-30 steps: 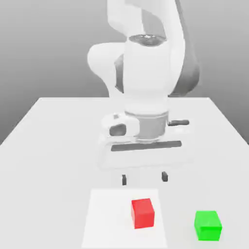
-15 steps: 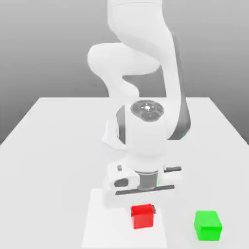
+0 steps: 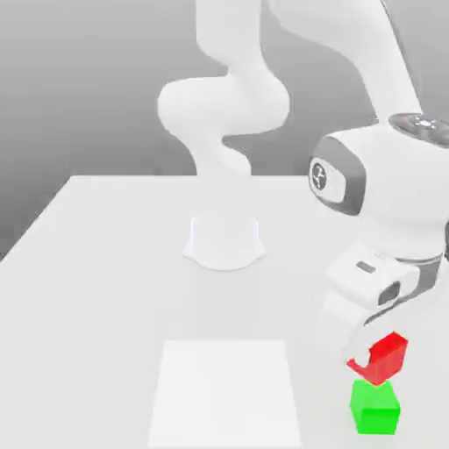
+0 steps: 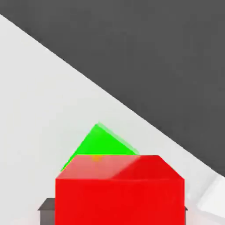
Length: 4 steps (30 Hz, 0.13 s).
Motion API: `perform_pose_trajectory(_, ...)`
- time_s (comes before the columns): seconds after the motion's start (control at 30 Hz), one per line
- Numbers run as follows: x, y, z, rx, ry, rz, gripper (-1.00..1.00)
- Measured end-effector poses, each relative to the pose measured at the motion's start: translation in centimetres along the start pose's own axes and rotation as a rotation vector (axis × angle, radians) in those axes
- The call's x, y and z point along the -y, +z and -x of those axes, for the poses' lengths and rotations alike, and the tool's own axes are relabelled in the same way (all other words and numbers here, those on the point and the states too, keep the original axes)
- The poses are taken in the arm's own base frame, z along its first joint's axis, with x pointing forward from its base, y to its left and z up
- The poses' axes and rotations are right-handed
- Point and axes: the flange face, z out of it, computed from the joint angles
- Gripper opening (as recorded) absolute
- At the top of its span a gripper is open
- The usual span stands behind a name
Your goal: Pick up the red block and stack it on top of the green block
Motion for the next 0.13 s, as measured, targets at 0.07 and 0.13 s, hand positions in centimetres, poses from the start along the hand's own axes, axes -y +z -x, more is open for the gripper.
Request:
perform_pose_trajectory(0.07,0.05,1.04,0.06,0.000,-0.002,0.000,1.00)
perform_pose_trajectory(0.13,0.05,1.04,0.06,0.000,-0.002,0.000,1.00)
